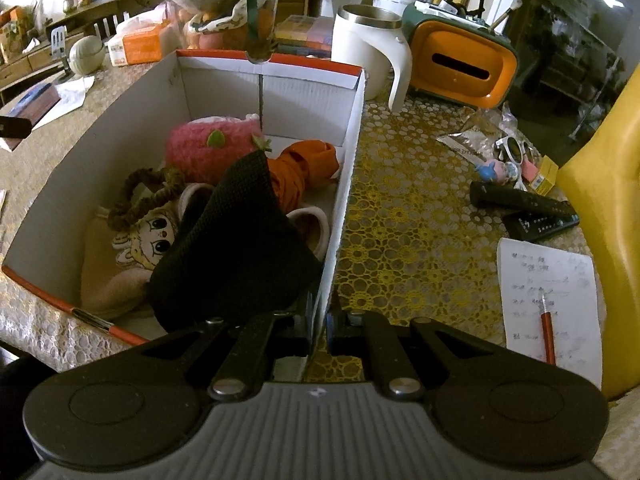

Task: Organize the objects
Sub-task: 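Lift the tissue pack with the left gripper and carry it over the box, then lower the tissue pack into the box and open the left gripper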

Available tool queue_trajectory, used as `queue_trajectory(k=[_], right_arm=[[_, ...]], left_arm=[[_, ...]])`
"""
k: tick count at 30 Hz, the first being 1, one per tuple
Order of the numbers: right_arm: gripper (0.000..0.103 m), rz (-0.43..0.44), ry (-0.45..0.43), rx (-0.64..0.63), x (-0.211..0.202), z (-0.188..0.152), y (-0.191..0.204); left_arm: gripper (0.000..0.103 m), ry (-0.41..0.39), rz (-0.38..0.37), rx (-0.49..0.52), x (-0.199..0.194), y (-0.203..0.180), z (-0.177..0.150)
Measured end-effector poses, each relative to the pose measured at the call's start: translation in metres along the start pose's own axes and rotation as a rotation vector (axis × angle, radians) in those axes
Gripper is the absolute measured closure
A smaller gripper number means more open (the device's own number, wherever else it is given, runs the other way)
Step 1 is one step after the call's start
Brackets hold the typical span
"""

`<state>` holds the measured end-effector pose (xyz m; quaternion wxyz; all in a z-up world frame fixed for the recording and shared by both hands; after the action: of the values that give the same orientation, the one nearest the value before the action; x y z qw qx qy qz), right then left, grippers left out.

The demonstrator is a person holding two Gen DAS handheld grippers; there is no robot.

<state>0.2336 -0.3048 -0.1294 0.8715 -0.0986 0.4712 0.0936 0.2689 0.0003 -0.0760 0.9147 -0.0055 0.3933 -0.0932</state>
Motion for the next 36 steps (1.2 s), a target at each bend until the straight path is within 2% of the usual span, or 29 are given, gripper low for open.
queue_trajectory(k=[8,21,30,36], right_arm=[[0.097,0.003,-0.002,0.004,0.000,0.000,0.000],[0.097,0.029,-0.014,0.035,-0.001,0.000,-0.001],[0.096,0.038,-0.017,0.037,-0.002,-0.001,-0.002],[0.096,0.047,-0.021,0.030,-0.002,-0.003,-0.002]], left_arm=[[0.054,0.010,-0.087,0.113,0.007,-0.066,0.012],[0.054,0.052,-0.148,0.227,0.042,-0.150,0.021],[0.054,0.116,-0.159,0.253,0.079,-0.190,0.020],[0.054,0.148,-0.134,0.269,0.106,-0.208,0.023]])
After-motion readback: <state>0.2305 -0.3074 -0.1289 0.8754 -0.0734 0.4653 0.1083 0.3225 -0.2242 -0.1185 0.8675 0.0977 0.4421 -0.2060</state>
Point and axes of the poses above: each gripper's, at about its wrist camera, not at the fingertips, and x roughly the way its jaws point, y to its left, z to its top, the point moved 9 cm from there along x, roughly the way its jaws point
